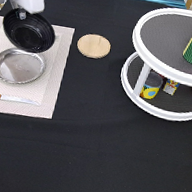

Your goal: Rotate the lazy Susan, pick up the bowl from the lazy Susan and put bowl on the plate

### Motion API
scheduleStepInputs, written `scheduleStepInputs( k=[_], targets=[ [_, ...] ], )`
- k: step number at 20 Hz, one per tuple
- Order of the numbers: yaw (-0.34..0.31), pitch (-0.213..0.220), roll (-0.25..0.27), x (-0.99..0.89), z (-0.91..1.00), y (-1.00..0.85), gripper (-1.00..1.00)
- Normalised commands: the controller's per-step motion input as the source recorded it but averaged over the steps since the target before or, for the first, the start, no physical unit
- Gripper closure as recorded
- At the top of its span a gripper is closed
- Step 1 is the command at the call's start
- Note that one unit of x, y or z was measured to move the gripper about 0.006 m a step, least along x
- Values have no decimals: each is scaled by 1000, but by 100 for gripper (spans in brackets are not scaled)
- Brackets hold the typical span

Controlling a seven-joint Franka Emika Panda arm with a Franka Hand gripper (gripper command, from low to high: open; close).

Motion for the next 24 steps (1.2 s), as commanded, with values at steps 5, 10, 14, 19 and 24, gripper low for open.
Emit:
scheduleStepInputs(
  k=[5,10,14,19,24],
  targets=[
    [-276,-100,0,33,-375,-245,100],
    [-150,-69,64,28,-499,-429,100],
    [-6,-16,86,-73,-506,-250,100],
    [79,0,66,-98,-227,37,100],
    [117,36,72,187,-3,131,100]
  ],
)
